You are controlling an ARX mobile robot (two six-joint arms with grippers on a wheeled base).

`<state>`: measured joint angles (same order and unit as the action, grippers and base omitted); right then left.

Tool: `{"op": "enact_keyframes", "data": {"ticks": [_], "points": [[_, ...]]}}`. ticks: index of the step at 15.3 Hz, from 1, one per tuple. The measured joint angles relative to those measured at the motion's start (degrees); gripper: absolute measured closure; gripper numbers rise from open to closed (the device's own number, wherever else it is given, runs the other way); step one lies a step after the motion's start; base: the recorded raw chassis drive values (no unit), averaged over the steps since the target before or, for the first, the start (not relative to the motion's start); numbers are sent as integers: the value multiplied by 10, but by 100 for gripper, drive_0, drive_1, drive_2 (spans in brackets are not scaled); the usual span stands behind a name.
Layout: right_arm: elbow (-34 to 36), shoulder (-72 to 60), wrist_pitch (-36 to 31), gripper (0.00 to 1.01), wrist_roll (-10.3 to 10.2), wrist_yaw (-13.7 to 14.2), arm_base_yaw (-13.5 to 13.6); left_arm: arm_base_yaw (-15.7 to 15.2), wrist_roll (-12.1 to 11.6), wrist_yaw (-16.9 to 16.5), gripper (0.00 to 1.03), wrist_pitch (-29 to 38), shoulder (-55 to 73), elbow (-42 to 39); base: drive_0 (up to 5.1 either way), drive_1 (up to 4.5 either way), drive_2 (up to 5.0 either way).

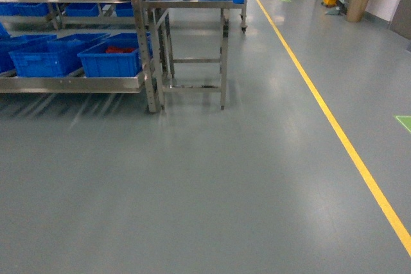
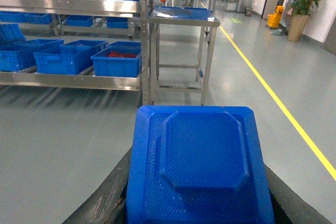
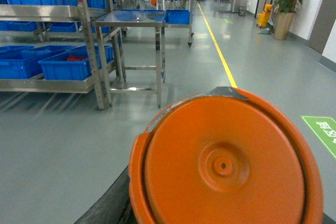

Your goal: Sort blue parts and orange caps into right shelf containers

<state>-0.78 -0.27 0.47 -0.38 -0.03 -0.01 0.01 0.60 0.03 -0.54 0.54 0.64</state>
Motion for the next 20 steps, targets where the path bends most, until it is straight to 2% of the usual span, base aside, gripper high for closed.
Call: {"op": "enact_keyframes", "data": {"ticks": [20], "points": [[0, 0, -1, 58, 0, 0, 0, 0, 0, 0, 61, 1, 0, 0, 3, 425, -420]]}}
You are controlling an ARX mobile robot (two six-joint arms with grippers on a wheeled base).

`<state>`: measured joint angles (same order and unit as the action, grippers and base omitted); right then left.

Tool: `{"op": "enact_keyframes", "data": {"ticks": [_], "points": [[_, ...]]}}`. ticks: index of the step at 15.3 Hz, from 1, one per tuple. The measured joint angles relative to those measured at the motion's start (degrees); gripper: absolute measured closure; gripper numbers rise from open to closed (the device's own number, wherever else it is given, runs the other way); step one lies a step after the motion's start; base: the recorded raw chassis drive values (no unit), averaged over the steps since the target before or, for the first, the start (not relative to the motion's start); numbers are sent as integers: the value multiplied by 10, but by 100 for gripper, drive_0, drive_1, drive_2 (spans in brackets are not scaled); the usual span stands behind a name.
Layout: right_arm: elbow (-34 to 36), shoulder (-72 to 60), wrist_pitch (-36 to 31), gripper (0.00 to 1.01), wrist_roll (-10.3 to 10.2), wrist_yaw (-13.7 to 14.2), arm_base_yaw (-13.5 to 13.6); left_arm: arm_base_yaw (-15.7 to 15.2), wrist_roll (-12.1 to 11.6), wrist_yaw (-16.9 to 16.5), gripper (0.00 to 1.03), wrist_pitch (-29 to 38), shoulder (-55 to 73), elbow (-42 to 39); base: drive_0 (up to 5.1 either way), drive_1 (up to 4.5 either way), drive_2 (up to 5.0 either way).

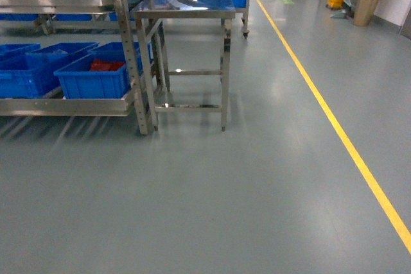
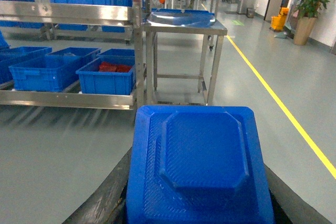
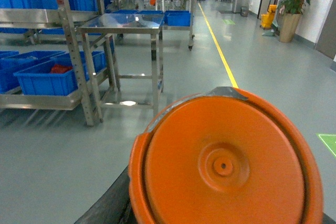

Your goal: Sort blue parts and orange caps into right shelf containers

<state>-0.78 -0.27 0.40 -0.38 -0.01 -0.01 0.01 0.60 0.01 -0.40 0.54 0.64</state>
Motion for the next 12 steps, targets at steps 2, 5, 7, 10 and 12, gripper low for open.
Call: {"op": "enact_keyframes", "data": {"ticks": [2, 5, 7, 10, 12], "points": [[0, 0, -1, 58, 0, 0, 0, 0, 0, 1, 61, -1, 0, 0, 7, 430, -415], [0, 0, -2, 58, 0, 0, 0, 0, 0, 1, 61, 0, 0, 0, 7, 430, -415], [0, 0, 1, 58, 0, 0, 0, 0, 0, 0, 61, 0, 0, 0, 7, 430, -415], [0, 0, -2, 58, 0, 0, 0, 0, 0, 0, 61, 1, 0, 0, 7, 430, -415], [0, 0, -1, 58, 0, 0, 0, 0, 0, 0, 61, 0, 0, 0, 7, 430, -415]]}}
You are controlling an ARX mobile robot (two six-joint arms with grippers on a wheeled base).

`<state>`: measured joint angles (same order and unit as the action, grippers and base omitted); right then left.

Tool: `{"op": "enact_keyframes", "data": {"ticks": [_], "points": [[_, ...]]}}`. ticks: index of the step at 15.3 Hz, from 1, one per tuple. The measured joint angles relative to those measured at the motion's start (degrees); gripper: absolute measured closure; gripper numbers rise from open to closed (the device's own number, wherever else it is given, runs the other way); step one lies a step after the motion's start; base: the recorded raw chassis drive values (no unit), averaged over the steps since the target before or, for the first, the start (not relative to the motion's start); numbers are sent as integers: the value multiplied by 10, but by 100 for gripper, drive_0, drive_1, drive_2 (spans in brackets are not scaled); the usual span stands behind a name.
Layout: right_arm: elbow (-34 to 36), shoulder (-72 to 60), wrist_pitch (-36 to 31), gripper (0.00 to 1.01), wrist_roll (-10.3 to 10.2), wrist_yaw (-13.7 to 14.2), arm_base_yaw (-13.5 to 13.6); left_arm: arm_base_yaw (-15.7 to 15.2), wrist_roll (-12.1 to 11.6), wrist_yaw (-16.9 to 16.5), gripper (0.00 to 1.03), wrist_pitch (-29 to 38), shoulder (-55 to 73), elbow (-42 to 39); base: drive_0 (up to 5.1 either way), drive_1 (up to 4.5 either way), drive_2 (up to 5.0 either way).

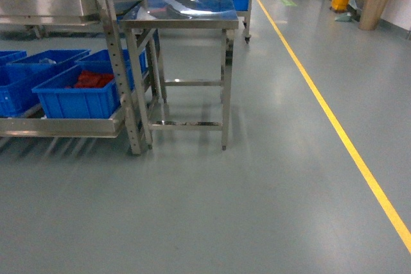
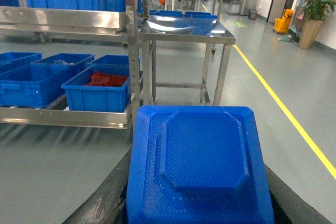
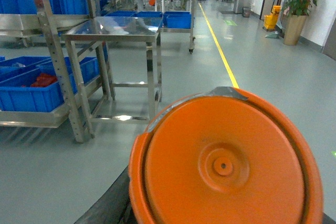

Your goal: Sort blue parts and orange caps into right shelf containers

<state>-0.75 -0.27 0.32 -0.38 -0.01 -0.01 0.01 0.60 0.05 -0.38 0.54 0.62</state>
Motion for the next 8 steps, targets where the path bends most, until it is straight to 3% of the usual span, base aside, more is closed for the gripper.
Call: {"op": "enact_keyframes", "data": {"ticks": [8], "points": [[0, 0, -1, 58, 0, 0, 0, 0, 0, 0, 61, 0, 0, 0, 5, 428, -417]]}}
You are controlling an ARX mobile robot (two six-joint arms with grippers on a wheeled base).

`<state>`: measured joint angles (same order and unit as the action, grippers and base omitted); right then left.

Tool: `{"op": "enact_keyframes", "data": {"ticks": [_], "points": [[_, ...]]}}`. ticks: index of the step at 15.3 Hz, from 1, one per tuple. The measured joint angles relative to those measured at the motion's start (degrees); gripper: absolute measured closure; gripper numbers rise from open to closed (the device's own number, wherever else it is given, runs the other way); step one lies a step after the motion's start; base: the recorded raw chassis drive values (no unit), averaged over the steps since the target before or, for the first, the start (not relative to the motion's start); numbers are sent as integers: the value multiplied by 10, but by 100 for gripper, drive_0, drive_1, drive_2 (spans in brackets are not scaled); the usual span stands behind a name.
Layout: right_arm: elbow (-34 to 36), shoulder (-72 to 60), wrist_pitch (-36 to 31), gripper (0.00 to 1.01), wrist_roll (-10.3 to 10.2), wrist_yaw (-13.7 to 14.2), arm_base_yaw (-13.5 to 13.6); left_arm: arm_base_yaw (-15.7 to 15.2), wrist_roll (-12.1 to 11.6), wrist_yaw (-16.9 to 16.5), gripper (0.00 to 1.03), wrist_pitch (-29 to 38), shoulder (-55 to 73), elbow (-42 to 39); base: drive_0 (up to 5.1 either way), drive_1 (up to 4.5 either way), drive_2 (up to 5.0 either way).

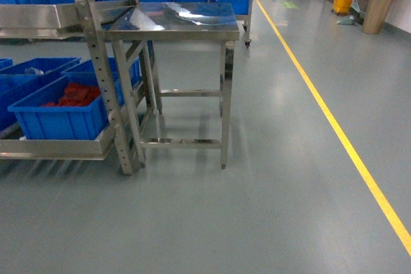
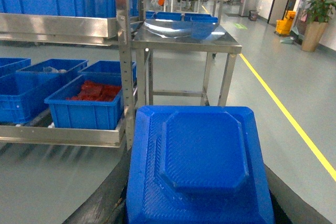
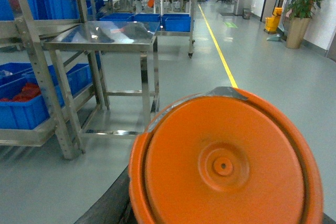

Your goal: Sort blue parts and orange caps into right shelf containers

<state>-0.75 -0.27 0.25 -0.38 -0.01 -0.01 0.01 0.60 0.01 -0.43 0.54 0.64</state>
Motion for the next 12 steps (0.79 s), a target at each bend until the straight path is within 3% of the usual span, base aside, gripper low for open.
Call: {"op": "enact_keyframes", "data": {"ticks": [12], "points": [[0, 0, 1, 58, 0, 0, 0, 0, 0, 0, 61, 1, 0, 0, -5, 417, -428]]}}
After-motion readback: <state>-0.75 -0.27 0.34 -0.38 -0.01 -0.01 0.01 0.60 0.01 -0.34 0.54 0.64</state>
